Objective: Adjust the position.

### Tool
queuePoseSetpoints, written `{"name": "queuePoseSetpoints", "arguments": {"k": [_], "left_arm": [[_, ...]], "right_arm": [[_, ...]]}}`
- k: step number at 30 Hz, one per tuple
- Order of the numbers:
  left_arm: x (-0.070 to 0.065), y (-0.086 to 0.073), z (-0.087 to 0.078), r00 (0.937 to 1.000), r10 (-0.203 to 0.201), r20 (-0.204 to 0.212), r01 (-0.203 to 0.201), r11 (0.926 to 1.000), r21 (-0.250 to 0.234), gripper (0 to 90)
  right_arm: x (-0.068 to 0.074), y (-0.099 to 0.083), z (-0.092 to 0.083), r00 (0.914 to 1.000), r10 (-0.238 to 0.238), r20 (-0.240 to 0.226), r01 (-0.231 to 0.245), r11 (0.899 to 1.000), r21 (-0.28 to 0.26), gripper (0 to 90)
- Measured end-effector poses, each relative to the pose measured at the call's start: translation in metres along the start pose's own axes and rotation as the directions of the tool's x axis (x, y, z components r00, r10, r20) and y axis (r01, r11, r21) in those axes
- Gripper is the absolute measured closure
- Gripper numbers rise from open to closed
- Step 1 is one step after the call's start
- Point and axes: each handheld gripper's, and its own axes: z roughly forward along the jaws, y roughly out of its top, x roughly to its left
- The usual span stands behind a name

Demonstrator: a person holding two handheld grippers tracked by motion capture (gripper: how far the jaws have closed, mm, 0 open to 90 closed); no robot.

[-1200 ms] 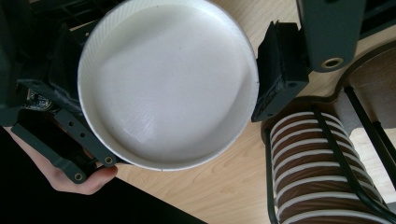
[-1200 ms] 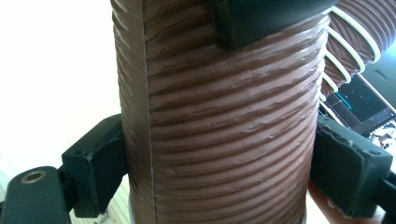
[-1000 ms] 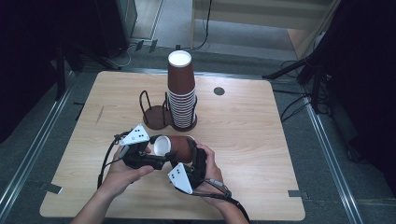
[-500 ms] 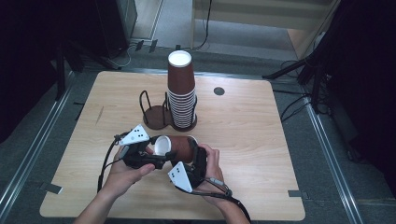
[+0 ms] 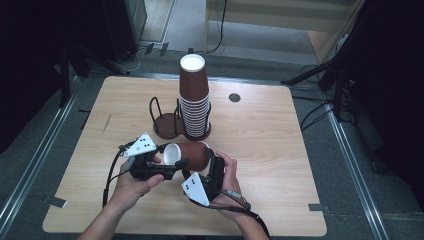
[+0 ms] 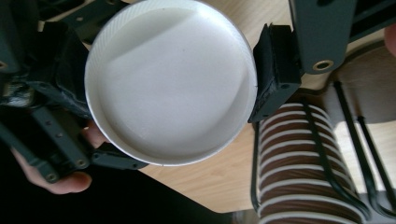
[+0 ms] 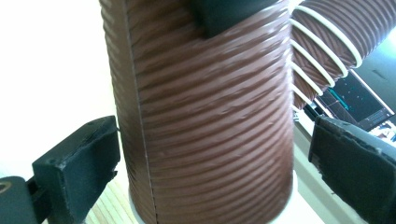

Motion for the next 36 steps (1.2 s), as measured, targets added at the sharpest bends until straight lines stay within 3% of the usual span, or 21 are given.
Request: {"name": "queuePoseSetpoints", "arguments": {"k": [3,4,7,9,12,14,16,20,23,28,31,34,36], "left_arm": [[0.0,0.0,-0.002,0.9998,0.006,-0.019,-0.007,0.9997,-0.023,24.4],[0.0,0.0,-0.003,0.9988,0.014,-0.047,-0.016,0.9992,-0.037,24.5],[0.001,-0.001,-0.004,0.9988,0.014,-0.047,-0.016,0.9981,-0.059,24.5],[0.001,-0.002,-0.005,0.9977,0.034,-0.059,-0.039,0.9962,-0.078,24.5],[0.001,-0.003,-0.004,0.9917,0.049,-0.119,-0.06,0.9944,-0.087,24.5],[0.003,-0.003,-0.004,0.9919,0.04,-0.121,-0.052,0.9943,-0.093,24.5],[0.008,-0.005,-0.005,0.9965,0.002,-0.083,-0.012,0.993,-0.117,24.4],[0.01,-0.005,-0.006,0.9925,0.006,-0.122,-0.021,0.9919,-0.125,24.5],[0.012,-0.006,-0.007,0.9951,-0.005,-0.098,-0.008,0.9905,-0.137,24.5],[0.012,-0.006,-0.008,0.995,-0.017,-0.098,-0.001,0.9837,-0.18,24.6],[0.015,-0.007,-0.009,0.9976,-0.032,-0.061,0.018,0.9767,-0.214,24.8],[0.015,-0.007,-0.009,0.9969,-0.025,-0.075,0.008,0.9764,-0.216,24.8],[0.015,-0.008,-0.009,0.9953,-0.02,-0.095,-0.001,0.9763,-0.216,24.8]], "right_arm": [[-0.003,0.004,-0.003,1.0,0.005,-0.007,-0.005,1.0,-0.015,1.6],[-0.003,0.005,-0.004,0.9999,0.007,-0.008,-0.007,1.0,-0.019,1.5],[-0.005,0.007,-0.005,0.9999,0.01,-0.008,-0.01,1.0,-0.026,1.3],[-0.007,0.008,-0.006,0.9998,0.018,-0.007,-0.018,0.999,-0.031,1.2],[-0.009,0.009,-0.008,0.9991,0.042,-0.009,-0.042,0.998,-0.036,0.5],[-0.011,0.01,-0.009,0.9985,0.053,-0.015,-0.053,0.998,-0.043,0.1],[-0.013,0.011,-0.01,0.9977,0.066,-0.016,-0.066,0.997,-0.043,0.1],[-0.017,0.012,-0.011,0.9938,0.11,-0.013,-0.111,0.993,-0.047,0.1],[-0.021,0.012,-0.011,0.9897,0.142,-0.019,-0.143,0.989,-0.041,0.1],[-0.024,0.012,-0.011,0.9835,0.181,-0.003,-0.181,0.983,-0.03,0.1],[-0.026,0.013,-0.011,0.9797,0.198,0.034,-0.197,0.98,-0.034,0.1],[-0.027,0.014,-0.012,0.973,0.225,0.052,-0.223,0.974,-0.04,0.1],[-0.029,0.015,-0.012,0.9601,0.269,0.077,-0.265,0.963,-0.048,0.4]]}}
